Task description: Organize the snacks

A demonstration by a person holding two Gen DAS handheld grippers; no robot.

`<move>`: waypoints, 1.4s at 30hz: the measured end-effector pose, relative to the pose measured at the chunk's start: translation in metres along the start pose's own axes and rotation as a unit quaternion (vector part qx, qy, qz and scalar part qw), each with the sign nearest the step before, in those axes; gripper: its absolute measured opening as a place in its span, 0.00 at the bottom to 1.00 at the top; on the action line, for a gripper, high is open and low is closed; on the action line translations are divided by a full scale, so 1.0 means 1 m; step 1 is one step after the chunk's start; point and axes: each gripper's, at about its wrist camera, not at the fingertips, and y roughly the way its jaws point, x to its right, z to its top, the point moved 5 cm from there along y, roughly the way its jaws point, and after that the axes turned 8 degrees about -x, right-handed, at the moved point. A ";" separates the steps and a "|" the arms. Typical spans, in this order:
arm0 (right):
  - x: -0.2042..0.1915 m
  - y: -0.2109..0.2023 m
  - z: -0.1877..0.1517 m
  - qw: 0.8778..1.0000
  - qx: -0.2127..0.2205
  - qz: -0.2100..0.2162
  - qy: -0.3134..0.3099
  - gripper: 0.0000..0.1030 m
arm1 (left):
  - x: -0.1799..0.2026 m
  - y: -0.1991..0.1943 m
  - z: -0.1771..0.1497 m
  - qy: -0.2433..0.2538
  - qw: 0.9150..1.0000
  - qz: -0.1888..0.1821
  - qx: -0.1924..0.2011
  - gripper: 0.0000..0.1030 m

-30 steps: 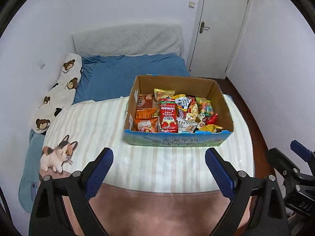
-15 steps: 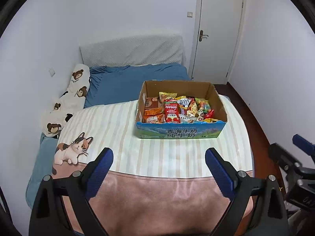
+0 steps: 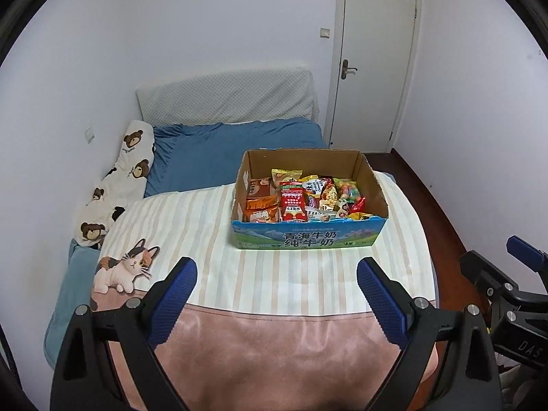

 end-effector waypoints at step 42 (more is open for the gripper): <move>0.035 0.165 0.071 0.996 -0.056 -0.054 0.041 1.00 | 0.003 0.149 0.075 -0.007 0.997 0.028 -0.071 1.00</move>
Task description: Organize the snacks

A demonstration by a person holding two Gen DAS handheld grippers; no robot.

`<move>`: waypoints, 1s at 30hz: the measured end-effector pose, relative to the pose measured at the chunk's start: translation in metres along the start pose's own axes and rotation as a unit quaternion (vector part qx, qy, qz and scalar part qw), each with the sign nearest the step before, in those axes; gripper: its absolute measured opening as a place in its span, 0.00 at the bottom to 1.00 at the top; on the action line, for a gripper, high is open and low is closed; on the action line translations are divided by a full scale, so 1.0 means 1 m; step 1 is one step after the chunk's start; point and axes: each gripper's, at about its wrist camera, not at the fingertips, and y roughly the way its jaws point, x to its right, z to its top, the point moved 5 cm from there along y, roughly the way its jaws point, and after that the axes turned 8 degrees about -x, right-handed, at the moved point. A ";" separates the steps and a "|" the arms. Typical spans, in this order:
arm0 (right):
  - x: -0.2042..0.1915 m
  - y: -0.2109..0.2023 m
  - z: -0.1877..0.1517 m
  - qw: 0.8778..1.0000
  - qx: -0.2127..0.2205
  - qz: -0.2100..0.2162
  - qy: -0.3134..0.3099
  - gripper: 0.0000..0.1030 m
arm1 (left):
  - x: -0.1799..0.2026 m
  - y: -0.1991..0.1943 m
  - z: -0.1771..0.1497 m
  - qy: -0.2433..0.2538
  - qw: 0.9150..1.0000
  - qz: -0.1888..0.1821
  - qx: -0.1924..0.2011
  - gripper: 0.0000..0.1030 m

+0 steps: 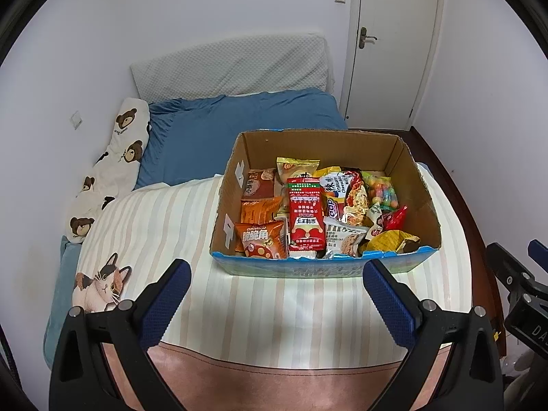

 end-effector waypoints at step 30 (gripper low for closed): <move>0.001 -0.019 -0.002 1.000 0.012 -0.002 -0.007 1.00 | 0.006 -0.013 -0.001 0.000 1.000 -0.002 0.014 1.00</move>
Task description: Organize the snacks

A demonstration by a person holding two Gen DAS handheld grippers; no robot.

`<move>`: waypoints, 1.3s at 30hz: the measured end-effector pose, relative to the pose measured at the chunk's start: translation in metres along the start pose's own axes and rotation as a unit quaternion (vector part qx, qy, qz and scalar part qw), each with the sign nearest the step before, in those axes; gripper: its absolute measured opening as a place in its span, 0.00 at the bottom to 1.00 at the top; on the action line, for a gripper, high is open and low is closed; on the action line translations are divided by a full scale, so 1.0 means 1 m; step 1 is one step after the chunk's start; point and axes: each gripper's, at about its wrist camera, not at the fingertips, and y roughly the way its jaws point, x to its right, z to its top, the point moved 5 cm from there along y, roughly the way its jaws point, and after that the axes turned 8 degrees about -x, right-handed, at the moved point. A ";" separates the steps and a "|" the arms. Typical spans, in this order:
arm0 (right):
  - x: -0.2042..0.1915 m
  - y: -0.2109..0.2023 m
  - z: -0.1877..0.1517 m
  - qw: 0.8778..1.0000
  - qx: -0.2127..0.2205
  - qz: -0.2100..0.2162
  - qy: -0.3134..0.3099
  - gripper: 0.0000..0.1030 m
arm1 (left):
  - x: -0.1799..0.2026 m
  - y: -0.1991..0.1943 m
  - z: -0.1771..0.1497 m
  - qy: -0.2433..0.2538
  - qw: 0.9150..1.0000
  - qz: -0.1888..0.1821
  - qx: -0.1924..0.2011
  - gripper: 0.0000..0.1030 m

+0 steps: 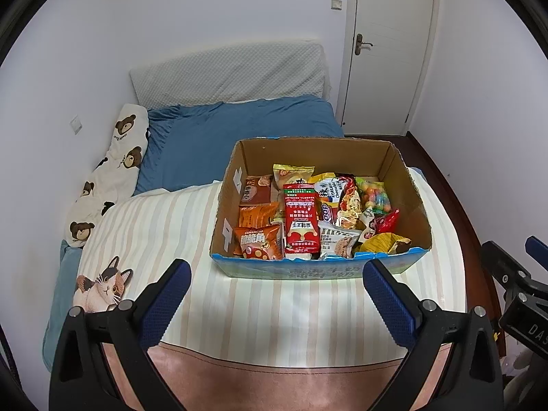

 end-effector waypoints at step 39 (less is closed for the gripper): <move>0.002 -0.008 0.001 1.000 0.003 0.003 -0.003 1.00 | 0.003 -0.007 -0.001 0.002 1.000 -0.001 0.009 1.00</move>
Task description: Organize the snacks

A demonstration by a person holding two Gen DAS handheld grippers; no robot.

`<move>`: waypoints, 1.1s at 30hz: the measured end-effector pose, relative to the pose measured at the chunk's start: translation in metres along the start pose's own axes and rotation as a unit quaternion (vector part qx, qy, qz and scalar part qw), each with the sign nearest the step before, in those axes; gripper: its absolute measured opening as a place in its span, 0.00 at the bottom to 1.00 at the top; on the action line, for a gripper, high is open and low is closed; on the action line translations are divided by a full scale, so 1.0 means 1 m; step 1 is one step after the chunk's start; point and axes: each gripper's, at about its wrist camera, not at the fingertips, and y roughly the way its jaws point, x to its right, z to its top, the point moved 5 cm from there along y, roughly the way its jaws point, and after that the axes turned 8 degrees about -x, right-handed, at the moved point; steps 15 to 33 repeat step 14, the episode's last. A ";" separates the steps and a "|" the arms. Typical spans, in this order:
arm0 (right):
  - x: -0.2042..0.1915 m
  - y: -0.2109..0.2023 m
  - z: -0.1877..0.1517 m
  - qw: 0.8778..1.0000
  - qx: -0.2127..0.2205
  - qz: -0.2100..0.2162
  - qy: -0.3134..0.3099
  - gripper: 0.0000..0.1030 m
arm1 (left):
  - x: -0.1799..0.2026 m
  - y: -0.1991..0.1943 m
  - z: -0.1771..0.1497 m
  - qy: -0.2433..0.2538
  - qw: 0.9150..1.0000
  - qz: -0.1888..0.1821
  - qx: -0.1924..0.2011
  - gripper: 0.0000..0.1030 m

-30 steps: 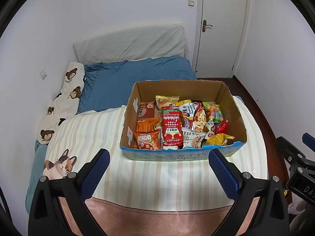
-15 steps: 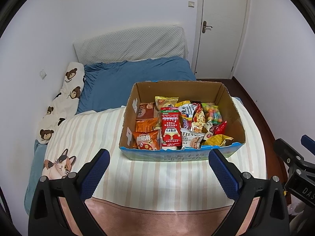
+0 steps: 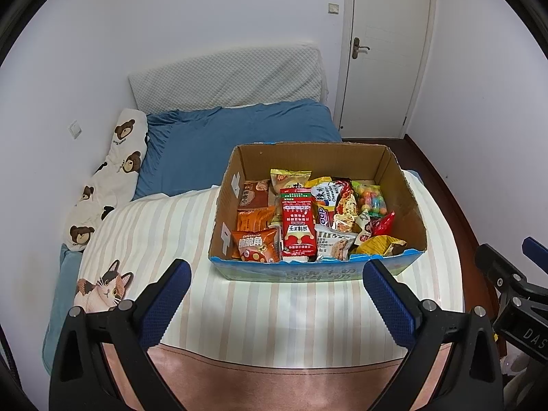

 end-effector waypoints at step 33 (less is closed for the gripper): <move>-0.002 -0.003 0.003 1.000 0.005 0.000 0.003 1.00 | -0.001 -0.004 0.001 -0.002 1.000 0.000 0.005 1.00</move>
